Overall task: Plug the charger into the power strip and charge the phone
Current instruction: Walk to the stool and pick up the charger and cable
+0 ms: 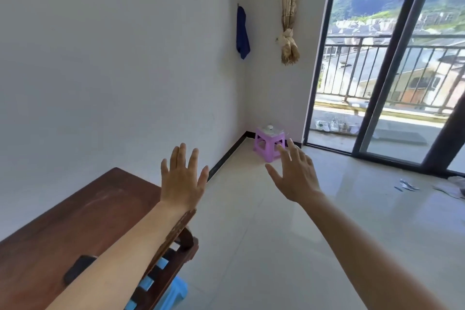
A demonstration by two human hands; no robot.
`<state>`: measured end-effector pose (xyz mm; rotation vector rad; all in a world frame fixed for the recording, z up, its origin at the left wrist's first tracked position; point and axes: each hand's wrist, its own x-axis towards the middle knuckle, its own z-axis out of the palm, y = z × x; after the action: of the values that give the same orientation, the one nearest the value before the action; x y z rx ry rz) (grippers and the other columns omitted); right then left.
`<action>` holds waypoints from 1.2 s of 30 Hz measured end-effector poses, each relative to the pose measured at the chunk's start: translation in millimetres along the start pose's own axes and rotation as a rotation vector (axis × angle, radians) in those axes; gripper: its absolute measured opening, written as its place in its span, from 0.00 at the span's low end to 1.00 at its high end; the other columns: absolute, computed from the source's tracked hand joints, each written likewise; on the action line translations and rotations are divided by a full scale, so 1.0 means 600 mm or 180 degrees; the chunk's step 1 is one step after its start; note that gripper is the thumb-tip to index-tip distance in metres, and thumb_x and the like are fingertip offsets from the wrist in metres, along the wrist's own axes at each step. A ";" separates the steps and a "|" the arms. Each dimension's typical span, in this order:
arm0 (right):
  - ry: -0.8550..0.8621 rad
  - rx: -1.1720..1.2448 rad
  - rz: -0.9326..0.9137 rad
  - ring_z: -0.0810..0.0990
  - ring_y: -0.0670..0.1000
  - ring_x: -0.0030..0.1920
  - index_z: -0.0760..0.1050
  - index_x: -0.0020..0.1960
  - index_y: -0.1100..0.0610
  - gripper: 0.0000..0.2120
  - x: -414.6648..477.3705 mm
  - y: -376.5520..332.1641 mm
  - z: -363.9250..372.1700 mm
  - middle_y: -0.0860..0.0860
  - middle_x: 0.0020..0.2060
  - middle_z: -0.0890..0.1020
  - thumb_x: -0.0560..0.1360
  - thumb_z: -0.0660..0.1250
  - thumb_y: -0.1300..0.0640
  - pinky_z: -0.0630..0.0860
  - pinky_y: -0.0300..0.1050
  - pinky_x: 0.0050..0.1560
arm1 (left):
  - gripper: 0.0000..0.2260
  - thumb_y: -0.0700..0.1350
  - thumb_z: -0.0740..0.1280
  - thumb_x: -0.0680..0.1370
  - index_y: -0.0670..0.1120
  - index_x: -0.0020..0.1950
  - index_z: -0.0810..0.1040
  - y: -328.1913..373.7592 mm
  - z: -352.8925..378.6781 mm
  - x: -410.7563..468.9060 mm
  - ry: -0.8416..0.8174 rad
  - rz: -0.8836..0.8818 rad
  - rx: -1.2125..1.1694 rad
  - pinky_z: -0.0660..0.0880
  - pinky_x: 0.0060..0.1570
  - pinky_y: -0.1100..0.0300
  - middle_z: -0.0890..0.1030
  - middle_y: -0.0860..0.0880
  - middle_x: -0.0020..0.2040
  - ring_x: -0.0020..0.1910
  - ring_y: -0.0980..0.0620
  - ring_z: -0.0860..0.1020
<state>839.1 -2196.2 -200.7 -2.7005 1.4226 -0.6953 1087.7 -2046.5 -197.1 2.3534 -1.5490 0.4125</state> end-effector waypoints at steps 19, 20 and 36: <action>-0.0370 -0.0314 0.0402 0.63 0.60 0.76 0.61 0.77 0.56 0.32 0.845 0.385 0.342 0.60 0.77 0.62 0.78 0.64 0.43 0.62 0.57 0.72 | 0.27 0.58 0.48 0.83 0.45 0.79 0.57 0.102 0.466 0.949 -0.0541 0.0277 -0.0364 0.51 0.75 0.40 0.54 0.40 0.81 0.79 0.42 0.52; -0.0323 -0.0283 0.0477 0.63 0.61 0.76 0.61 0.77 0.56 0.32 0.883 0.415 0.356 0.61 0.77 0.62 0.78 0.64 0.44 0.63 0.58 0.71 | 0.27 0.58 0.49 0.83 0.46 0.79 0.58 0.124 0.490 0.995 -0.0520 0.0387 -0.0385 0.52 0.75 0.40 0.56 0.39 0.81 0.79 0.42 0.53; -0.0797 -0.0056 0.0553 0.63 0.60 0.75 0.56 0.78 0.56 0.33 1.581 0.786 0.609 0.59 0.78 0.60 0.79 0.62 0.45 0.66 0.58 0.70 | 0.27 0.58 0.51 0.83 0.45 0.78 0.61 0.311 0.867 1.654 -0.0671 0.0360 -0.0326 0.55 0.75 0.40 0.59 0.39 0.79 0.79 0.42 0.56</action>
<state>1075.4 -3289.2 -271.3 -2.5248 1.5761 -0.3227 1332.4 -3153.3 -268.6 2.2993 -1.7578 0.1079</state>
